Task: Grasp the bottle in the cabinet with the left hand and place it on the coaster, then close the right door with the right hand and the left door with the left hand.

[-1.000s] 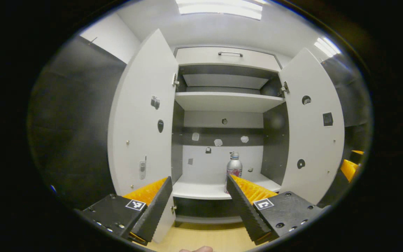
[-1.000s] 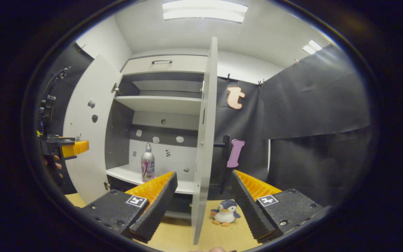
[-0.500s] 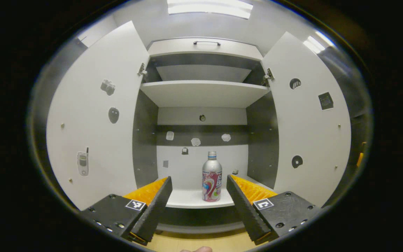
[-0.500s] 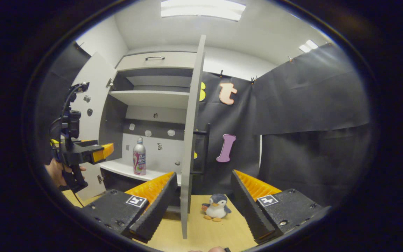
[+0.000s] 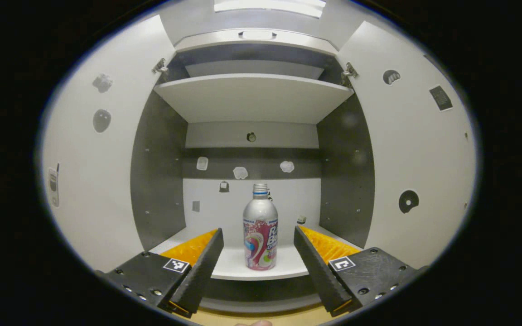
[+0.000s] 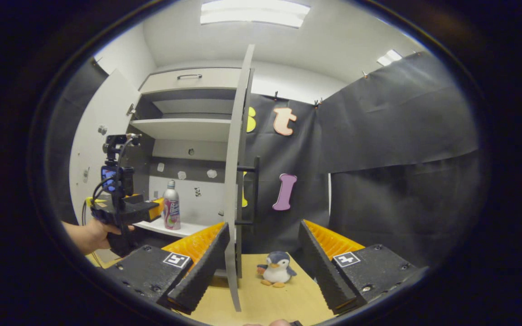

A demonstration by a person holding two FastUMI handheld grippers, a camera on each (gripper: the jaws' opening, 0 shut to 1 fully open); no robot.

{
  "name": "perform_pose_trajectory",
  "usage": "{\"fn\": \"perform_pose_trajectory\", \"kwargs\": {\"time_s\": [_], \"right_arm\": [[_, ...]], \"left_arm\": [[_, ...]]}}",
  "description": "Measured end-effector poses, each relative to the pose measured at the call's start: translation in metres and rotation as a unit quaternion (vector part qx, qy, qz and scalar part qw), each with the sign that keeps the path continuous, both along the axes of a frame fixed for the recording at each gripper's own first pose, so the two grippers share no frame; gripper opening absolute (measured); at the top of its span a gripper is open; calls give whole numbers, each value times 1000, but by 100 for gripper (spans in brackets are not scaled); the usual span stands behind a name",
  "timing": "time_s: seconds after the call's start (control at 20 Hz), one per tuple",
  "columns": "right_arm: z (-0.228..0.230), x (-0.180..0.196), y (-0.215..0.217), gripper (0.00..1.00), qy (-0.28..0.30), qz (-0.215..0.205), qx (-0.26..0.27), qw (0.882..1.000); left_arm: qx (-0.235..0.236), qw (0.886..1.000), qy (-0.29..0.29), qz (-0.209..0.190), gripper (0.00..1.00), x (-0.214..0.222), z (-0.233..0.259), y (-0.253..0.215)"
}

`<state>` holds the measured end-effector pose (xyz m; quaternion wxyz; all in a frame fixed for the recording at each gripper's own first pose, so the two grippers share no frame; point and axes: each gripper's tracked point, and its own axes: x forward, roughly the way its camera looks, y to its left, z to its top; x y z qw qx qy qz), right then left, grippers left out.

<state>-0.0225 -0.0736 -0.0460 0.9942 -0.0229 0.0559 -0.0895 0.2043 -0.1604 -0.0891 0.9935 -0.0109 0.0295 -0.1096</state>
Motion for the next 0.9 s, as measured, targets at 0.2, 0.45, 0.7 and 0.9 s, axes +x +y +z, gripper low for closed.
{"fn": "perform_pose_trajectory", "kwargs": {"time_s": [0.2,0.45,0.7,0.9], "right_arm": [[-4,-1,-10,100,3,-13,5,1000],[-7,-2,-22,100,5,-34,7,999],[-11,0,-25,99,11,-46,6,999],[-14,-2,-24,99,14,-54,13,998]], "left_arm": [[-9,1000,22,-10,96,28,-15,-9],[-12,999,44,-6,96,61,-27,-13],[3,998,61,-14,95,91,-46,-18],[6,997,77,-19,95,107,-60,-21]]}}
